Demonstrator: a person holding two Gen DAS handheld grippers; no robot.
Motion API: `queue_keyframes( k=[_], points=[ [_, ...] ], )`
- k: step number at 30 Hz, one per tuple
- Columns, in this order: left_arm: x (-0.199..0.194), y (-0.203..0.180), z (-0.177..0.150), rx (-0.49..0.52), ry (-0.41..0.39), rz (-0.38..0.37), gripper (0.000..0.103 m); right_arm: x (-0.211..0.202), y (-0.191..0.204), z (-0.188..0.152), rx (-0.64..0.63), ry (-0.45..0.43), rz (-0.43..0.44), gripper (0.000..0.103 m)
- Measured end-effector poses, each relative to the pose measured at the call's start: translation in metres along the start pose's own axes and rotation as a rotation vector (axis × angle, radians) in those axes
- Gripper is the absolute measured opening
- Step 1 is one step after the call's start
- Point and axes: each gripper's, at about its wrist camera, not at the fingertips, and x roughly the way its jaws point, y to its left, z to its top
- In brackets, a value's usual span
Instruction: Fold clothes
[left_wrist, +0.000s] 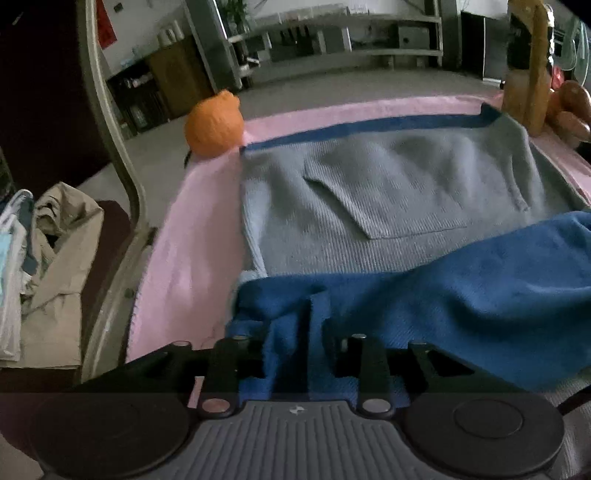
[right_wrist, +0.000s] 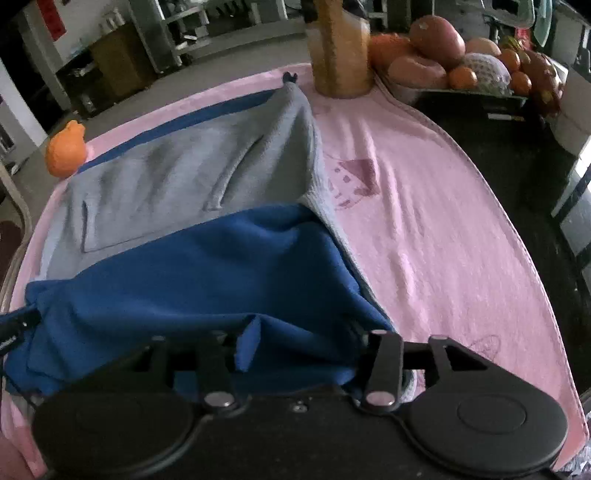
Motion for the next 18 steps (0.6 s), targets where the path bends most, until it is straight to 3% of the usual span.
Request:
queue_keyframes(
  k=[8, 12, 14, 15, 16, 18],
  points=[
    [-0.011, 0.007, 0.003, -0.046, -0.010, -0.047, 0.033, -0.014, -0.009, 0.000, 0.036, -0.060, 0.046, 0.047],
    [-0.030, 0.035, 0.005, -0.184, -0.062, -0.161, 0.033, -0.027, -0.017, 0.002, 0.082, -0.128, 0.093, 0.047],
    [-0.035, 0.053, 0.003, -0.271, -0.074, -0.221, 0.026, -0.035, -0.025, 0.002, 0.121, -0.170, 0.105, 0.038],
    [-0.036, 0.059, 0.002, -0.293, -0.070, -0.240, 0.019, -0.040, -0.029, 0.002, 0.141, -0.191, 0.110, 0.024],
    [-0.036, 0.060, 0.001, -0.294, -0.063, -0.257, 0.018, -0.041, -0.033, 0.002, 0.152, -0.194, 0.114, 0.016],
    [-0.033, 0.051, -0.003, -0.247, -0.046, -0.298, 0.016, -0.039, -0.039, 0.002, 0.166, -0.164, 0.134, 0.016]
  ],
)
